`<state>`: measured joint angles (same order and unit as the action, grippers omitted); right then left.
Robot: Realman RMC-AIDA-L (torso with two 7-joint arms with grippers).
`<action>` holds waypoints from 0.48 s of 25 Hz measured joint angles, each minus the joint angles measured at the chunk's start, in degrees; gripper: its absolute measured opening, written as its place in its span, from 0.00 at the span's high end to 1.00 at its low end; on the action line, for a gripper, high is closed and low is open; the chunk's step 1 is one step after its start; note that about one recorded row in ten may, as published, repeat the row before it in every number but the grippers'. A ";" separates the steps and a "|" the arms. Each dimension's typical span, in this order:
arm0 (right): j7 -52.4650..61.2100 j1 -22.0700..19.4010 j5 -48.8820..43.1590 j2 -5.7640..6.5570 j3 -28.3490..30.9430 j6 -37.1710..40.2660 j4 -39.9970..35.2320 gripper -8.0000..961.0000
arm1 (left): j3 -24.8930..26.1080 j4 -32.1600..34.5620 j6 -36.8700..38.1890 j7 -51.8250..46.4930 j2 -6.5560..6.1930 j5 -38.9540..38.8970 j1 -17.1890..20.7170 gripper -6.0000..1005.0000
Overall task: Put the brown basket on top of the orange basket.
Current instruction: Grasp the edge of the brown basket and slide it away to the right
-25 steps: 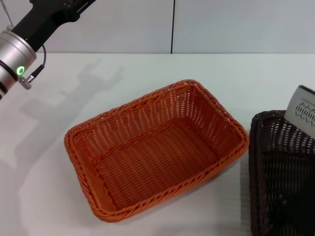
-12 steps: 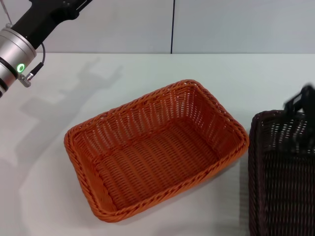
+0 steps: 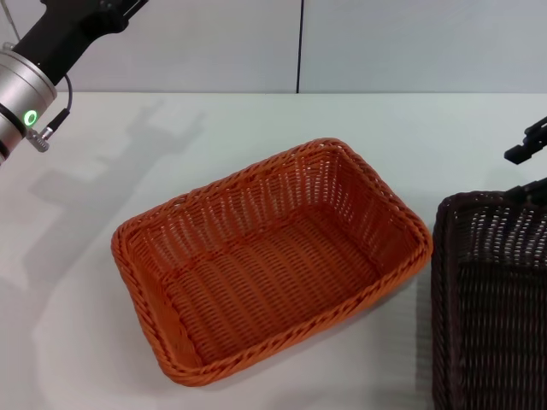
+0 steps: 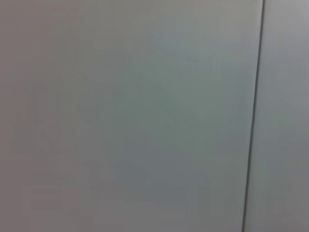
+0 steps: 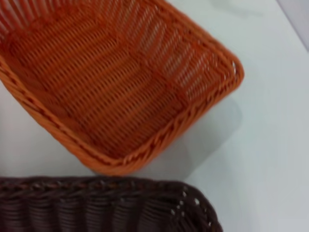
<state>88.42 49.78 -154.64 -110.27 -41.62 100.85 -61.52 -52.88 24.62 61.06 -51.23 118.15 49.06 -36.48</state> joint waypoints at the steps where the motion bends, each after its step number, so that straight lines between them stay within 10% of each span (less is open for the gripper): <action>1: 0.01 -0.01 -0.39 0.01 -0.07 -0.44 0.58 0.40 | 0.00 0.00 0.00 0.00 0.00 0.00 0.00 0.16; 12: 0.07 -0.04 -5.60 0.88 -0.31 -6.65 9.19 0.41 | -0.03 -0.01 -2.60 -0.01 0.06 -0.24 -1.44 0.16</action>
<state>88.49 49.74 -160.24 -109.39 -41.94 94.20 -52.33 -52.91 24.61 58.46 -51.24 118.21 48.82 -37.92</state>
